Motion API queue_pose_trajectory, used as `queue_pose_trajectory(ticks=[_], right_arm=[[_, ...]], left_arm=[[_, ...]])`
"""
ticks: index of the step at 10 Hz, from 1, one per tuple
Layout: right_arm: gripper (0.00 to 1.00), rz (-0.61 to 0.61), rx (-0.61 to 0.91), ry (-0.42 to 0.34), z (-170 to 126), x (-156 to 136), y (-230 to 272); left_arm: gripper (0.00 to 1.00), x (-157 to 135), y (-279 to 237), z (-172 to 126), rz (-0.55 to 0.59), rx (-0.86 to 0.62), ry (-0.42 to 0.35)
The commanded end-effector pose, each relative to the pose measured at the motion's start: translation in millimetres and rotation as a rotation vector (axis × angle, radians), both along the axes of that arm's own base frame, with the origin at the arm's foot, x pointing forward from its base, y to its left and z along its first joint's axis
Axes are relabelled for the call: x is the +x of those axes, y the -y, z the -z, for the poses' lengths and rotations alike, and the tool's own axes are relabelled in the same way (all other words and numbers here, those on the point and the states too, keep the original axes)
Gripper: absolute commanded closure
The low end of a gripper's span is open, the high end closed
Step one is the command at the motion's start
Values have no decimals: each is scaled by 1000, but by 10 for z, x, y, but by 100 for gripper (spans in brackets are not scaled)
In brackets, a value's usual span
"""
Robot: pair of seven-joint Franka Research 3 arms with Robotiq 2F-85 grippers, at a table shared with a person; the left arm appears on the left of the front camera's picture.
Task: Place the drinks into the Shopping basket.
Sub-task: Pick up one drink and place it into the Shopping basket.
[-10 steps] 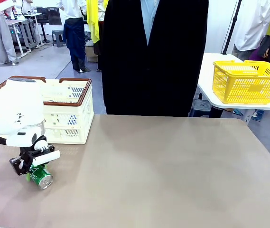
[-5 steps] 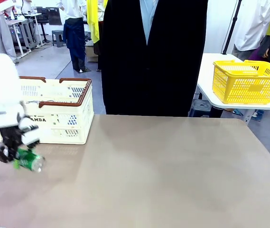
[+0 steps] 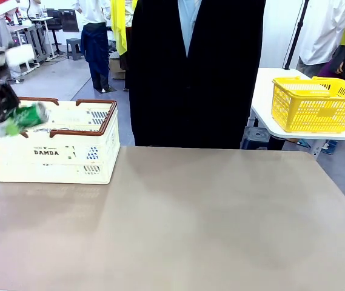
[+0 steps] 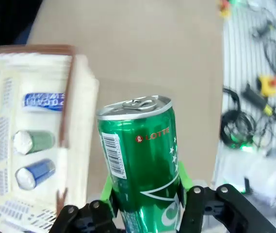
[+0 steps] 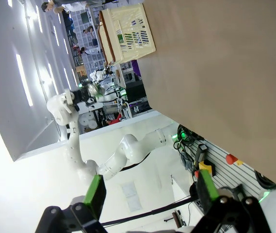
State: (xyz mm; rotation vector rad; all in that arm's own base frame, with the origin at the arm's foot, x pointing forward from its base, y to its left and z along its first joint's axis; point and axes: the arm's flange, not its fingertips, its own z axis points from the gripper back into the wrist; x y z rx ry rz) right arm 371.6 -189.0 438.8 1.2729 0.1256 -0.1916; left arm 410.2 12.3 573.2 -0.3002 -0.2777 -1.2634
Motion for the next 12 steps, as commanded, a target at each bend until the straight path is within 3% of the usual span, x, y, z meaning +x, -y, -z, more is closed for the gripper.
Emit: queue_pose_trajectory(ticks=[1, 2, 3, 4, 5, 6, 7, 8, 10, 11, 12], right_arm=[[0, -9, -5, -16, -36, -22, 5], [0, -9, -5, -16, -36, -22, 5], [0, -9, -5, -16, -36, -22, 5], [0, -9, -5, -16, -36, -22, 5], [0, -9, -5, -16, -36, -22, 5], [0, -9, -5, -16, -36, -22, 5], [0, -9, -5, -16, -36, -22, 5], [0, -9, -5, -16, -36, -22, 5], [0, -9, -5, -16, -36, -22, 5], [0, -9, -5, -16, -36, -22, 5], [0, -9, -5, -16, -36, -22, 5]], left_arm=[[100, 588, -132, -167, -799, -234, 19], [100, 891, -302, -306, -1061, -229, 86], [100, 1237, -470, -388, -1264, -224, 83], [100, 1530, -584, -368, -1389, -205, 81], [100, 1768, -640, -260, -1426, -188, 11], [100, 1919, -673, -158, -1435, -169, -20], [100, 1914, -687, -145, -1345, -202, -72], [100, 1817, -831, -132, -1013, -152, -15], [100, 1817, -831, -132, -1013, -152, -15], [100, 1963, -800, -11, -1133, -155, -39], [100, 1814, -725, 112, -1130, -45, -69]])
